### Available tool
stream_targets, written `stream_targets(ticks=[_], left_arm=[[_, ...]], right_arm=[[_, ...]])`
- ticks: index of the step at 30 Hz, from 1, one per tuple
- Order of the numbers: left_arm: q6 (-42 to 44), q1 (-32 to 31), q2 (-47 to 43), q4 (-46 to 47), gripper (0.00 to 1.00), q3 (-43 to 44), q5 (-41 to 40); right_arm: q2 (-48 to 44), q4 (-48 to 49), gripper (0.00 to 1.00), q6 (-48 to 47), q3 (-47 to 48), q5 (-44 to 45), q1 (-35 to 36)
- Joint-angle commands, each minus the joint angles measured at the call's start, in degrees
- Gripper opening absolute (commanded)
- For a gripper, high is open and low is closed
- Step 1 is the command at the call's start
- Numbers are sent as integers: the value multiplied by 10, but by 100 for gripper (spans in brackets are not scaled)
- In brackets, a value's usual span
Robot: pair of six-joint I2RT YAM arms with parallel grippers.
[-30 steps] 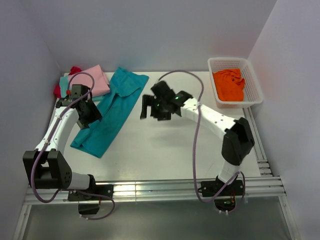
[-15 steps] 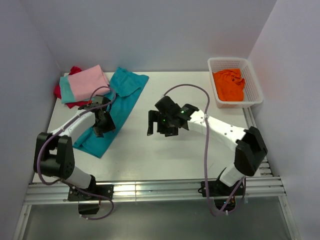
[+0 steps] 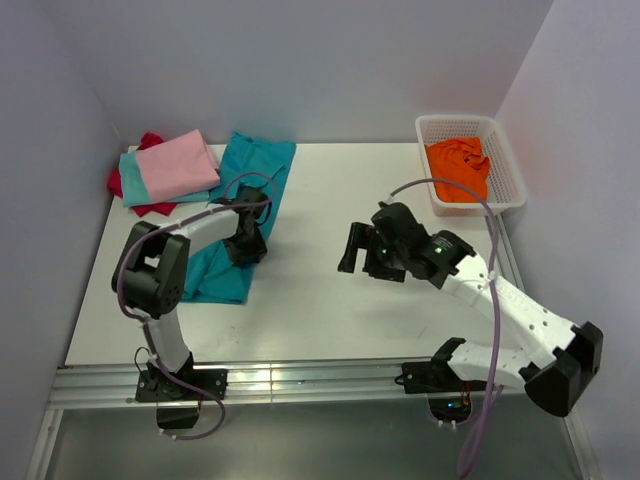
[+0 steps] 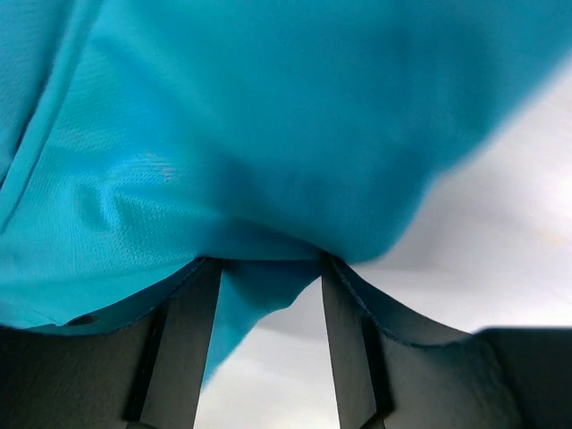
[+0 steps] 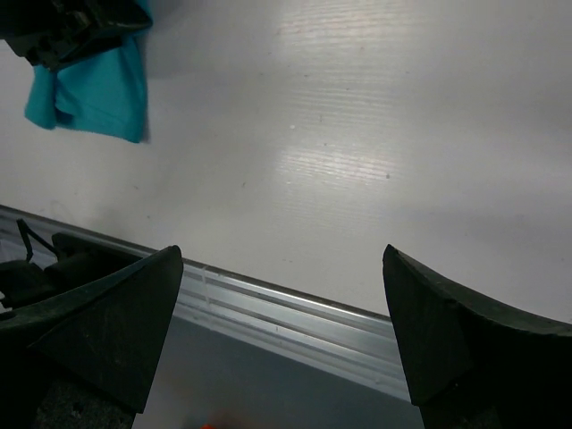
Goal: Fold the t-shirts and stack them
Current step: Rotate the tshirt 115 degrees
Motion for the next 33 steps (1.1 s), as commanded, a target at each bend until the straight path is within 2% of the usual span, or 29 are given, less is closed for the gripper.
stream_targets(ticks=[1, 6, 9, 14, 17, 18, 21, 22, 23, 26, 27, 29, 30, 32, 33], left_arm=[[-54, -82, 65, 2, 55, 35, 28], [-65, -187, 142, -48, 56, 163, 31], [-69, -217, 154, -74, 57, 205, 25], [-66, -217, 125, -125, 61, 261, -3], [-61, -217, 109, -163, 70, 339, -23], [-58, -215, 102, -189, 79, 388, -38], [-68, -201, 71, -278, 97, 480, -97], [-69, -193, 36, -283, 98, 480, -96], [-69, -183, 11, -284, 99, 468, -94], [-93, -145, -108, -246, 100, 310, -67], [-100, -132, -139, -229, 99, 199, -60], [-129, -131, -221, -177, 98, 91, -30], [-139, -131, -244, -161, 97, -5, -21], [-174, -131, -302, -128, 95, -122, 11], [-182, -132, -318, -118, 95, -151, 20]], right_arm=[[-46, -20, 100, -3, -27, 13, -36], [-71, -18, 100, -21, -70, 12, -78], [-75, -12, 100, -28, -82, -2, -91], [-68, -1, 100, -34, -79, -16, -96], [-57, 10, 100, -39, -70, -31, -97], [-50, 11, 100, -42, -67, -33, -96], [-30, 16, 100, -53, -52, -44, -96], [-27, 26, 100, -56, -47, -52, -96], [-23, 34, 100, -59, -49, -61, -96], [14, 46, 100, -72, -49, -83, -95], [24, 42, 100, -72, -46, -81, -95], [41, 49, 100, -67, -46, -86, -95], [42, 55, 100, -66, -48, -89, -95], [47, 71, 100, -60, -54, -98, -94], [51, 71, 100, -59, -53, -99, -93]])
